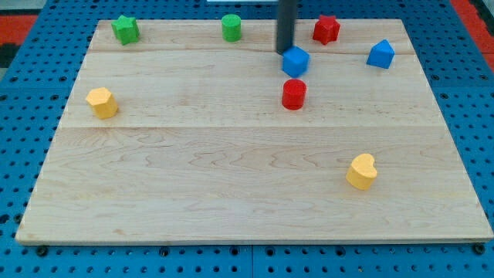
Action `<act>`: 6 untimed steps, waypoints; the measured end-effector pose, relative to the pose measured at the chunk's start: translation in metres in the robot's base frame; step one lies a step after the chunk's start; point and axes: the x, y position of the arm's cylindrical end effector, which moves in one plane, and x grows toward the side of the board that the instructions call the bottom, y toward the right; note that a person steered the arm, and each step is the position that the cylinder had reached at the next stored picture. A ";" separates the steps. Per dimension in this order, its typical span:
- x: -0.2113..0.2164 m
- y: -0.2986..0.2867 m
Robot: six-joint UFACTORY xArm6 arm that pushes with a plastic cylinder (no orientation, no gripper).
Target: Move the blue cube towards the center right
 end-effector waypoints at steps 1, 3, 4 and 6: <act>0.039 0.039; 0.007 0.000; 0.046 0.025; 0.060 -0.014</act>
